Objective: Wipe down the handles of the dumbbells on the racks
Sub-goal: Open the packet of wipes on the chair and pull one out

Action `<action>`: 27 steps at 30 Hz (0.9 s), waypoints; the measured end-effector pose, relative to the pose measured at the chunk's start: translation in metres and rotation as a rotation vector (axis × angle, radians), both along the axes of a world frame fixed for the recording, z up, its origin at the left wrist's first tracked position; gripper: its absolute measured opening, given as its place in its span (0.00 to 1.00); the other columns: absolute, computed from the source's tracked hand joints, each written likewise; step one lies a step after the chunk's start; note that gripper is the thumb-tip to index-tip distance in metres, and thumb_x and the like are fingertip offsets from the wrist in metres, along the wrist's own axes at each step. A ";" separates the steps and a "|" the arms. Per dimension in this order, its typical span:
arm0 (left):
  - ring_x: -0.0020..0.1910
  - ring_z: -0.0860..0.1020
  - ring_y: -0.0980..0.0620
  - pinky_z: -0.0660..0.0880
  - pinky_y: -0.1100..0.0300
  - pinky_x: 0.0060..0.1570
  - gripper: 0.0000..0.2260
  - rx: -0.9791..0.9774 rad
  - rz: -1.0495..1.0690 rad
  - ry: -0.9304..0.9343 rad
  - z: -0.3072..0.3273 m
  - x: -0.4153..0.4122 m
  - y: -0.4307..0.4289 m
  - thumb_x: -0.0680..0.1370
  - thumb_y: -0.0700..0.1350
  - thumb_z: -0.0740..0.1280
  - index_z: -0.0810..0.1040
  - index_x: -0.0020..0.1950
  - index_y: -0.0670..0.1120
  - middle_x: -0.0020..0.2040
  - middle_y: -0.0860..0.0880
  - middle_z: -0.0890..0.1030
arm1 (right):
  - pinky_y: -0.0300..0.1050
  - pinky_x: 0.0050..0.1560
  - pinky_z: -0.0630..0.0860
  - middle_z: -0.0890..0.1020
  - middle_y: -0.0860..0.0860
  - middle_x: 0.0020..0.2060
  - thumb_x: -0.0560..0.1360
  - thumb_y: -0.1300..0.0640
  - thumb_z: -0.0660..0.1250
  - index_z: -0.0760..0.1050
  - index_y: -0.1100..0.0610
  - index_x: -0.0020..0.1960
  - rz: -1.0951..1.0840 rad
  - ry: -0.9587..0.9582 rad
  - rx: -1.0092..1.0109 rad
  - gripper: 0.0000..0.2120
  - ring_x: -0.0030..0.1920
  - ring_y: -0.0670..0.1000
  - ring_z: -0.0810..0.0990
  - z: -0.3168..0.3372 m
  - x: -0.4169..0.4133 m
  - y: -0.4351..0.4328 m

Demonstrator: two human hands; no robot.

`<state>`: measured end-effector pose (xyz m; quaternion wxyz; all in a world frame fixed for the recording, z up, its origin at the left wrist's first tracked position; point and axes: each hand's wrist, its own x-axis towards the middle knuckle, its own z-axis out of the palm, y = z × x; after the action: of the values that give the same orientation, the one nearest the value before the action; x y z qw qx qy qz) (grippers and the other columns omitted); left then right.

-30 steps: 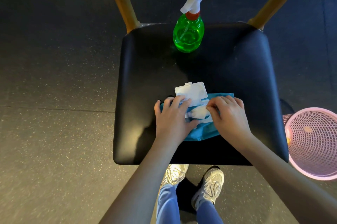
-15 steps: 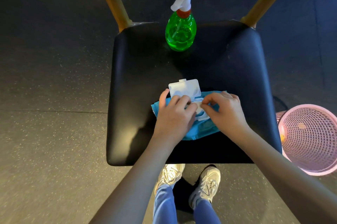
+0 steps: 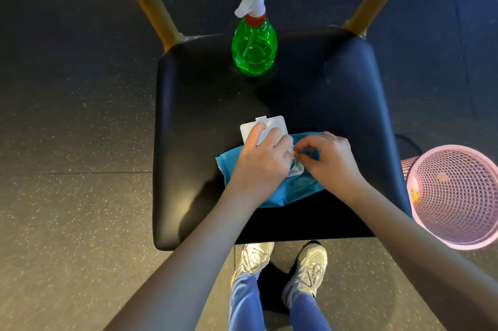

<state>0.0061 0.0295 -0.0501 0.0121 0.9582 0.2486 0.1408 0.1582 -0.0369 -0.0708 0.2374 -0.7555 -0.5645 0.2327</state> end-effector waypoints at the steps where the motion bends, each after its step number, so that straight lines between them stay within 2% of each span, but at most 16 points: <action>1: 0.40 0.76 0.46 0.73 0.47 0.56 0.12 0.023 -0.023 0.005 0.001 0.002 0.001 0.74 0.34 0.62 0.79 0.33 0.41 0.35 0.46 0.76 | 0.60 0.52 0.75 0.79 0.42 0.36 0.68 0.60 0.75 0.82 0.52 0.43 0.007 0.000 -0.014 0.06 0.41 0.48 0.77 0.000 0.002 -0.001; 4: 0.38 0.75 0.46 0.74 0.46 0.55 0.14 0.068 -0.040 0.016 0.003 0.006 0.007 0.74 0.33 0.59 0.79 0.31 0.41 0.31 0.47 0.75 | 0.58 0.55 0.73 0.83 0.43 0.41 0.69 0.57 0.75 0.83 0.51 0.45 0.022 -0.019 -0.038 0.06 0.47 0.50 0.78 0.001 0.004 -0.004; 6: 0.37 0.75 0.47 0.73 0.46 0.55 0.10 0.005 0.015 0.041 0.003 0.005 0.009 0.71 0.35 0.65 0.79 0.30 0.42 0.30 0.48 0.75 | 0.53 0.57 0.68 0.83 0.44 0.43 0.70 0.56 0.74 0.83 0.51 0.46 0.006 -0.020 -0.040 0.05 0.50 0.51 0.78 0.003 0.001 -0.006; 8: 0.38 0.77 0.48 0.68 0.49 0.55 0.07 -0.184 0.145 0.047 0.003 0.003 0.010 0.69 0.40 0.71 0.79 0.31 0.44 0.32 0.50 0.77 | 0.49 0.56 0.63 0.83 0.44 0.44 0.70 0.55 0.74 0.83 0.51 0.46 -0.007 -0.016 -0.019 0.05 0.52 0.51 0.77 0.005 -0.002 -0.008; 10: 0.44 0.77 0.50 0.64 0.53 0.56 0.07 -0.473 0.298 0.026 0.004 -0.002 0.010 0.73 0.44 0.68 0.79 0.36 0.46 0.37 0.52 0.79 | 0.45 0.55 0.58 0.83 0.44 0.46 0.71 0.52 0.73 0.82 0.51 0.48 -0.015 -0.018 -0.017 0.06 0.54 0.49 0.76 0.006 -0.004 -0.010; 13: 0.47 0.76 0.51 0.71 0.48 0.57 0.06 -0.879 0.519 -0.127 0.006 -0.009 0.009 0.77 0.44 0.66 0.80 0.42 0.46 0.40 0.54 0.78 | 0.44 0.57 0.57 0.81 0.43 0.50 0.72 0.48 0.70 0.82 0.50 0.50 -0.023 -0.002 -0.040 0.09 0.57 0.47 0.73 0.006 -0.010 -0.010; 15: 0.46 0.77 0.51 0.75 0.51 0.52 0.06 -1.059 0.651 -0.215 0.011 -0.010 0.008 0.77 0.43 0.66 0.80 0.43 0.46 0.40 0.54 0.78 | 0.44 0.58 0.57 0.81 0.44 0.51 0.72 0.48 0.70 0.82 0.51 0.50 -0.058 -0.001 -0.017 0.10 0.57 0.46 0.72 0.006 -0.018 -0.010; 16: 0.44 0.77 0.52 0.77 0.57 0.47 0.06 -1.127 0.694 -0.247 0.013 -0.009 0.008 0.78 0.43 0.65 0.80 0.42 0.46 0.39 0.54 0.78 | 0.45 0.58 0.58 0.80 0.45 0.51 0.72 0.48 0.71 0.81 0.51 0.50 -0.080 -0.012 0.015 0.10 0.56 0.47 0.72 0.006 -0.022 -0.009; 18: 0.39 0.75 0.55 0.73 0.70 0.33 0.07 -1.232 0.736 -0.300 0.018 -0.008 0.009 0.79 0.41 0.64 0.78 0.42 0.46 0.38 0.53 0.77 | 0.47 0.58 0.61 0.79 0.47 0.51 0.72 0.50 0.71 0.81 0.52 0.52 -0.096 -0.054 0.085 0.11 0.55 0.47 0.71 0.006 -0.028 -0.009; 19: 0.38 0.75 0.56 0.71 0.71 0.30 0.06 -1.286 0.747 -0.325 0.020 -0.008 0.010 0.79 0.41 0.64 0.78 0.43 0.44 0.38 0.52 0.76 | 0.47 0.58 0.62 0.79 0.48 0.52 0.73 0.49 0.69 0.81 0.52 0.54 -0.084 -0.070 0.103 0.12 0.54 0.47 0.71 0.005 -0.030 -0.009; 23: 0.38 0.75 0.55 0.71 0.73 0.27 0.06 -1.474 0.781 -0.397 0.029 -0.005 0.012 0.80 0.39 0.63 0.78 0.47 0.39 0.42 0.47 0.76 | 0.45 0.57 0.62 0.80 0.49 0.50 0.76 0.48 0.60 0.82 0.52 0.53 0.038 -0.179 0.126 0.15 0.52 0.49 0.70 0.002 -0.030 -0.007; 27: 0.39 0.74 0.55 0.71 0.72 0.26 0.08 -1.549 0.854 -0.486 0.031 -0.002 0.009 0.80 0.39 0.62 0.78 0.50 0.35 0.44 0.45 0.75 | 0.47 0.55 0.61 0.80 0.48 0.45 0.76 0.51 0.59 0.83 0.52 0.45 0.086 -0.272 0.153 0.14 0.48 0.49 0.69 0.000 -0.028 -0.002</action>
<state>0.0041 0.0382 -0.0195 0.6502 0.4529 0.5971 0.1249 0.1304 -0.0387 -0.0709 0.2053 -0.7349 -0.6394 0.0947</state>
